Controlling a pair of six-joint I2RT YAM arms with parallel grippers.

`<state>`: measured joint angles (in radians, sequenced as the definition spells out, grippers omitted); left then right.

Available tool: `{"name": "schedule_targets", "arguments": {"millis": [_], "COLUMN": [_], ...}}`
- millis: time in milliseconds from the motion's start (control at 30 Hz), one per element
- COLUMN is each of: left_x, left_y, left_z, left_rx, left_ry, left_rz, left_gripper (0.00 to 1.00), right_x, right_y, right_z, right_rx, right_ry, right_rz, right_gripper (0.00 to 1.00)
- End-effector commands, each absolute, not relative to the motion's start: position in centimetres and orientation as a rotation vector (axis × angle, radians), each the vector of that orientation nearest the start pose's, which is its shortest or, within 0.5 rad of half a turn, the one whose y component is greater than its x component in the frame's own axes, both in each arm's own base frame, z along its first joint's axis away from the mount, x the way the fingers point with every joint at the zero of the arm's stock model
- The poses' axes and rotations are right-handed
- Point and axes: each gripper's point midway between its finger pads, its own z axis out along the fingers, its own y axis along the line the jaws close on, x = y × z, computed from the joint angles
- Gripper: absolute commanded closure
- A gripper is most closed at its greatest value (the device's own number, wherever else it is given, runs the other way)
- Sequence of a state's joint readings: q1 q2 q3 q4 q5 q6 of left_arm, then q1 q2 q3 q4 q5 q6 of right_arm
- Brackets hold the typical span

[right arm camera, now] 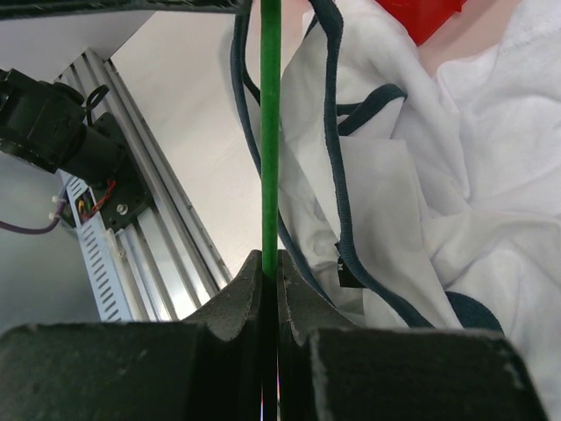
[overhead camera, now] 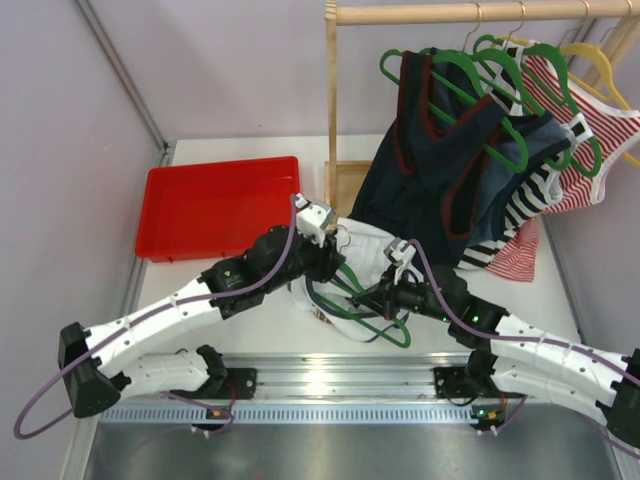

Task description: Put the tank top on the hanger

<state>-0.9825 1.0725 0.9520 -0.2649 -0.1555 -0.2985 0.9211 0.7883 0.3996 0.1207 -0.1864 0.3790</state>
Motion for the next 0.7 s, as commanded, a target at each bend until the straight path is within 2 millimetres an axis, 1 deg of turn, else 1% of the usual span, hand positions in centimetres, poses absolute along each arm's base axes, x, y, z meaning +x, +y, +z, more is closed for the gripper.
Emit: {"name": "schedule_targets", "arguments": {"millis": [0,67,267,333,400,433,500,533,633,667], "left_x": [22.3,22.8,23.5,23.7,23.8,23.8,23.9,23.9,24.0,24.0], "left_y": [-30.8,-31.1,-31.4,-31.4,-31.5,-31.5,-31.6,-31.6,-31.6,-31.5], "left_z": [25.9,25.7,24.4,24.2,23.9,23.7,23.3,23.0,22.4,22.5], "left_rx": [0.561,0.551,0.541,0.533,0.53,0.531,0.537,0.539,0.547,0.548], "left_ry": [1.837,1.832,1.848,1.84,1.84,1.844,1.851,1.855,1.86,1.858], "left_rz": [-0.733,-0.726,-0.69,-0.689,-0.686,-0.683,-0.676,-0.673,-0.663,-0.66], "left_gripper": [0.52,0.52,0.54,0.56,0.64,0.74,0.81,0.9,1.0,1.0], "right_x": [14.8,14.7,14.8,14.8,14.9,15.0,15.0,15.1,15.3,15.4], "right_y": [28.5,28.5,28.5,28.5,28.5,28.5,28.5,28.6,28.5,28.5], "right_z": [19.0,19.0,18.9,18.8,18.7,18.5,18.4,18.3,18.0,18.2], "right_rx": [-0.665,-0.666,-0.67,-0.671,-0.669,-0.67,-0.67,-0.672,-0.665,-0.658], "right_ry": [1.74,1.738,1.74,1.745,1.75,1.757,1.765,1.77,1.794,1.794], "right_rz": [1.12,1.122,1.113,1.112,1.105,1.099,1.095,1.088,1.069,1.065], "right_gripper": [1.0,1.0,1.0,1.0,1.0,1.0,1.0,1.0,1.0,1.0]}}
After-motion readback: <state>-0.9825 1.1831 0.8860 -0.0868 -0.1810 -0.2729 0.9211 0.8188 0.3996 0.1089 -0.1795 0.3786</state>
